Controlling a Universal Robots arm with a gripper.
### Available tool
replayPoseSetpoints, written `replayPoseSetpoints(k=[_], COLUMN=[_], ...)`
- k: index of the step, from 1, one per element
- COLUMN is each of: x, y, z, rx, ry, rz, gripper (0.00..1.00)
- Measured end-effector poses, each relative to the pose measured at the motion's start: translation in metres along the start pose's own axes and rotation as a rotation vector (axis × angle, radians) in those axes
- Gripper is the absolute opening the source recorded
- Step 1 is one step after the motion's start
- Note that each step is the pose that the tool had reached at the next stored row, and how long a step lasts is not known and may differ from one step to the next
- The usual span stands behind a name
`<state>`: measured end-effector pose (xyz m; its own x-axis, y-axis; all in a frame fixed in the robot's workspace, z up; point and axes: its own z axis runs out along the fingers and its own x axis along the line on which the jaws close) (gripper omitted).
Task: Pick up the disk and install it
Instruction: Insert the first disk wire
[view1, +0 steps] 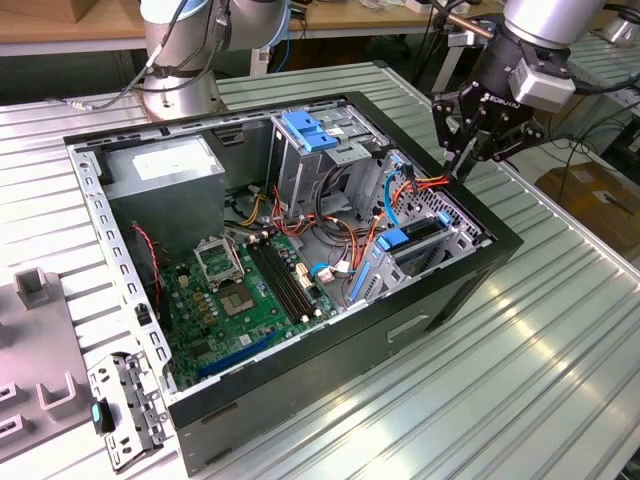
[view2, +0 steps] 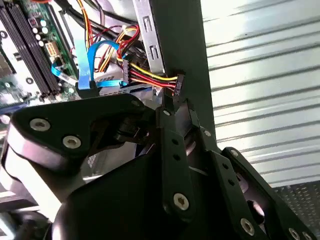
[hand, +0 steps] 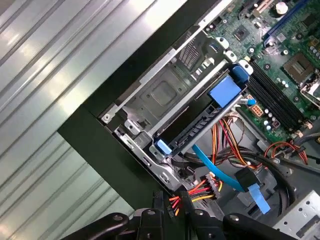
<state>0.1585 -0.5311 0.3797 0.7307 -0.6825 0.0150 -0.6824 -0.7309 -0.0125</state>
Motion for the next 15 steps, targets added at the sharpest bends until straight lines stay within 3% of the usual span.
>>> replayPoseSetpoints(k=[1, 3, 4, 8, 15], x=[0.0002, -0.0005, -0.0006, -0.0005, -0.0001], y=[-0.0032, -0.0092, -0.0098, -0.01, -0.0104], z=[0.0025, 0.0039, 0.0044, 0.0062, 0.0147], rx=[0.0004, 0.0005, 0.0006, 0.0018, 0.0029], ry=[-0.0003, -0.0004, -0.0005, -0.0015, -0.002], rz=[-0.028, -0.031, -0.037, -0.121, -0.18], gripper=[0.27, 0.27, 0.27, 0.27, 0.27])
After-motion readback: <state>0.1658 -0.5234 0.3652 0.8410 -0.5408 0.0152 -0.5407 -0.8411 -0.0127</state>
